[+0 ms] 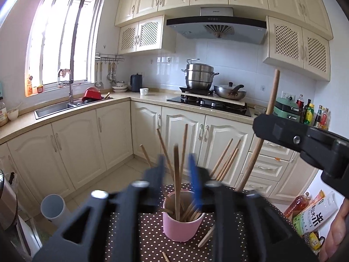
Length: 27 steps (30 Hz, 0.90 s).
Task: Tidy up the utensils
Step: 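Lift the left tool's chopstick upright into the pink cup while the right tool inserts its own, then open the left tool to release its chopstick while the right tool releases its own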
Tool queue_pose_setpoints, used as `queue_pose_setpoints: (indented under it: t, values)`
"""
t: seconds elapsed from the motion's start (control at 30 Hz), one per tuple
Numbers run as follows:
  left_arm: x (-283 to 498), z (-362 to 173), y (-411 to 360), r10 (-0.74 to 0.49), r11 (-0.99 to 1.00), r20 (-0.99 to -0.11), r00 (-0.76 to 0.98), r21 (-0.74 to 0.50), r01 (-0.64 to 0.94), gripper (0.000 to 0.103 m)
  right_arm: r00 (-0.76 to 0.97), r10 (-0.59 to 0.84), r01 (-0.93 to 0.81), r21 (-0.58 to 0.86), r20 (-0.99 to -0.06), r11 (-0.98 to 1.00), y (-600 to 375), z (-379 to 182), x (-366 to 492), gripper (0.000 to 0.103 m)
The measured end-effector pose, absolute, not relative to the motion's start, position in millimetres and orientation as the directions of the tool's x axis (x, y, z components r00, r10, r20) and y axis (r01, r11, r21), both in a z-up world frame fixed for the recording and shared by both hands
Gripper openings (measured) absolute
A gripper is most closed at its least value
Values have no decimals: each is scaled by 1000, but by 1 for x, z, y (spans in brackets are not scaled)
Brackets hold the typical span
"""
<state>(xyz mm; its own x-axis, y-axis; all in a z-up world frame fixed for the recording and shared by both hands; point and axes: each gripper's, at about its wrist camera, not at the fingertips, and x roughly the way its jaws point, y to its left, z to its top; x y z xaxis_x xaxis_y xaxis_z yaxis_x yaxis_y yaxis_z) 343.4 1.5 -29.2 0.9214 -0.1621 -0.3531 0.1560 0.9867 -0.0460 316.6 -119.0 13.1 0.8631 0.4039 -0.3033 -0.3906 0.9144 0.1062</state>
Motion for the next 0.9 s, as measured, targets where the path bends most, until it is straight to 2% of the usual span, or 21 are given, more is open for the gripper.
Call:
queue_pose_setpoints:
  t: [0.17,0.37,0.5,0.67,0.9]
  values:
    - [336,-27,6,-152,988,-344,926,-46,146,36,867,399,-386,104,-298,917,-120,14,316,6]
    - [326,-23,23,-123,992,-320,939,-59,110,56,869,399,-387,102,-291,917,-118,17,314,6]
    - [318,-22,35,-88,996,-310,947,-49,76,63,871,399,-387,99,-286,917,-116,18,313,6]
    - [305,-19,51,27,1000,-290,957,-6,-30,74,884,393,-379,102,-256,920,-114,23,311,6]
    - [304,-22,73,47,997,-306,951,-37,-61,74,908,363,-351,93,-211,932,-109,26,313,6]
